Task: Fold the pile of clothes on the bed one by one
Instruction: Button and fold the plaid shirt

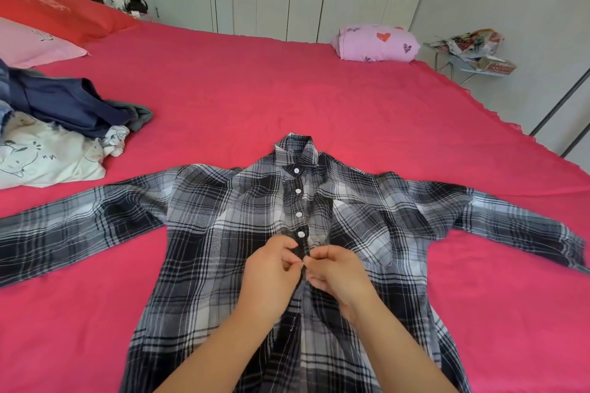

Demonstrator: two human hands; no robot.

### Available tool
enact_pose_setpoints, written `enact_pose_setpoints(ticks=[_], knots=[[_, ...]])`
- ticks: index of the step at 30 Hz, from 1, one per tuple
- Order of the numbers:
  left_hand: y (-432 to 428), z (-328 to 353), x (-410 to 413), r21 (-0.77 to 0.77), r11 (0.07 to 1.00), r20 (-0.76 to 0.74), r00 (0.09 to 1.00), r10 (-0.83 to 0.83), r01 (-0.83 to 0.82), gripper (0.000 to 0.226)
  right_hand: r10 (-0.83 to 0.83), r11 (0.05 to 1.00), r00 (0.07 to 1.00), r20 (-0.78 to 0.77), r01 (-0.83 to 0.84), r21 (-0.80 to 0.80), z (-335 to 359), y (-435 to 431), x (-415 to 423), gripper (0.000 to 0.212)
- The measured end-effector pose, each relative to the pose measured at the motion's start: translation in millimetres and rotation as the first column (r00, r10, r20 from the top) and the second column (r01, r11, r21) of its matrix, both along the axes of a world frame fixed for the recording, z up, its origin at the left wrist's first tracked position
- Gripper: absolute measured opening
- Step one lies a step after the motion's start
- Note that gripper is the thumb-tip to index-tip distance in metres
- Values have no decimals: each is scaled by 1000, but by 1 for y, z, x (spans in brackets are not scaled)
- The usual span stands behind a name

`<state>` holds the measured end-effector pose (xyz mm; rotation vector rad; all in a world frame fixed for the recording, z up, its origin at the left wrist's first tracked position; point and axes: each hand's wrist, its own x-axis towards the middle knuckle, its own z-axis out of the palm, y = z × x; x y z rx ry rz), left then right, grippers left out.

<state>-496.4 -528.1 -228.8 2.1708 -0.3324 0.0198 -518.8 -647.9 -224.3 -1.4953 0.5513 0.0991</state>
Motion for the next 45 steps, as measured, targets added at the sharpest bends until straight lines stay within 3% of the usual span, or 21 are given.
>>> enact_pose_setpoints(ticks=[7,10,14,19,24,26,28,31,34,36,40,45], knots=[[2,-6,-1,-33,999,-3,1000,-10,10,22,-61,987,998,-32,65,149,-2,1,0,18],[2,-4,1,-142,988,-145,989,41,-62,20,-96,983,995,-19,98,157,-3,4,0,21],[2,6,8,-281,947,-463,886,11,-158,16,-90,996,993,74,92,-21,-6,11,-1,21],[2,18,17,-353,905,-632,774,-44,-237,10,-8,980,993,122,32,-196,-2,12,-2,23],[4,20,17,-487,770,-778,605,-167,-413,10,79,937,989,125,-31,-348,-4,8,-2,29],[5,16,12,-518,738,-756,634,-159,-432,5,95,923,989,117,-44,-381,-7,5,-3,28],[5,7,3,-445,825,-671,740,-50,-349,9,107,922,988,114,-56,-384,-10,2,-5,26],[11,-11,-12,-102,992,-398,917,30,-77,30,152,856,983,99,-81,-510,-14,-3,-12,27],[16,-25,-24,223,962,-180,977,-118,157,32,287,715,958,14,-205,-668,-21,-5,-23,28],[19,-30,-30,335,922,-85,981,-176,194,20,375,612,923,-79,-311,-727,-26,-2,-31,26],[26,-29,-34,248,965,-58,996,-65,78,5,429,426,880,-202,-395,-814,-35,4,-44,32],[44,-18,-37,95,991,-147,984,103,-90,22,370,385,909,-193,-339,-858,-35,3,-48,35]])
